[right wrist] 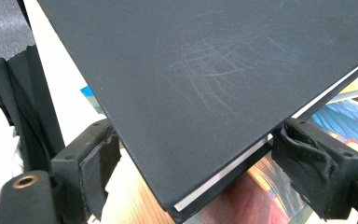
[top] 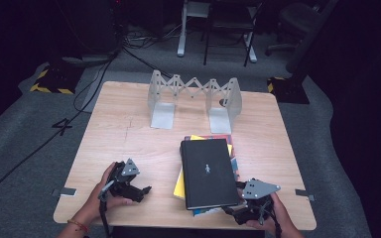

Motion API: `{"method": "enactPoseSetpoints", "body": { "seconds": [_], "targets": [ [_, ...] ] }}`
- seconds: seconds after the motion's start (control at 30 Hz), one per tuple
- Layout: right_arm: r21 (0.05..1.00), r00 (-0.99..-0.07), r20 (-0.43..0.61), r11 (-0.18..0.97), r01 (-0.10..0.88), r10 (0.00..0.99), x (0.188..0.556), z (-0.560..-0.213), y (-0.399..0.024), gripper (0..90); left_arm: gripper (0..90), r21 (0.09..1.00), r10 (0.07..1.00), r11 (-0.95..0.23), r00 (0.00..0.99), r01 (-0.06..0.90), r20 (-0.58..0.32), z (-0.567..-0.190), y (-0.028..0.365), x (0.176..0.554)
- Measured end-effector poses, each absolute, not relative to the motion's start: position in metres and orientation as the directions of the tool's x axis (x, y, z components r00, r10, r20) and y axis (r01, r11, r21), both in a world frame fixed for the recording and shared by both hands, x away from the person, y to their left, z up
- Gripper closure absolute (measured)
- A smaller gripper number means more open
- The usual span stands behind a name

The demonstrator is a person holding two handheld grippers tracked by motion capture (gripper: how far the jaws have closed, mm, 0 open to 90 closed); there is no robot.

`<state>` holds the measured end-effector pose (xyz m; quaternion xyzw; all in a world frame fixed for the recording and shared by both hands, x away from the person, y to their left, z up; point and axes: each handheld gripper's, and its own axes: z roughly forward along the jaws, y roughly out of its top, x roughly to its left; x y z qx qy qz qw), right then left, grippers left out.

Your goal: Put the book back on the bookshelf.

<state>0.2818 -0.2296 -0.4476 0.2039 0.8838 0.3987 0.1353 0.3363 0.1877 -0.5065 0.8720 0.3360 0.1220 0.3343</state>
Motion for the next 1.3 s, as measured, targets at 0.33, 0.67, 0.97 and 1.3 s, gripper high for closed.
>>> {"method": "enactPoseSetpoints", "body": {
  "seconds": [0.33,0.67,0.97,1.3],
  "targets": [
    [0.754,-0.885,-0.057,0.601,0.265,0.462,0.289,-0.445,-0.224,15.5,0.4,0.664,0.669,-0.550,0.743,0.507,-0.014,-0.506,0.187,0.337],
    [0.758,-0.893,-0.040,0.596,0.265,0.449,0.288,-0.442,-0.234,24.4,0.5,0.664,0.671,-0.548,0.741,0.509,-0.015,-0.506,0.187,0.336],
    [0.797,-0.881,-0.033,0.544,0.262,0.472,0.283,-0.432,-0.266,27.7,0.3,0.663,0.668,-0.550,0.744,0.507,-0.016,-0.506,0.187,0.337],
    [0.794,-0.897,-0.047,0.561,0.234,0.440,0.284,-0.435,-0.245,29.1,0.3,0.662,0.668,-0.551,0.744,0.508,-0.015,-0.506,0.187,0.337]
  ]
}}
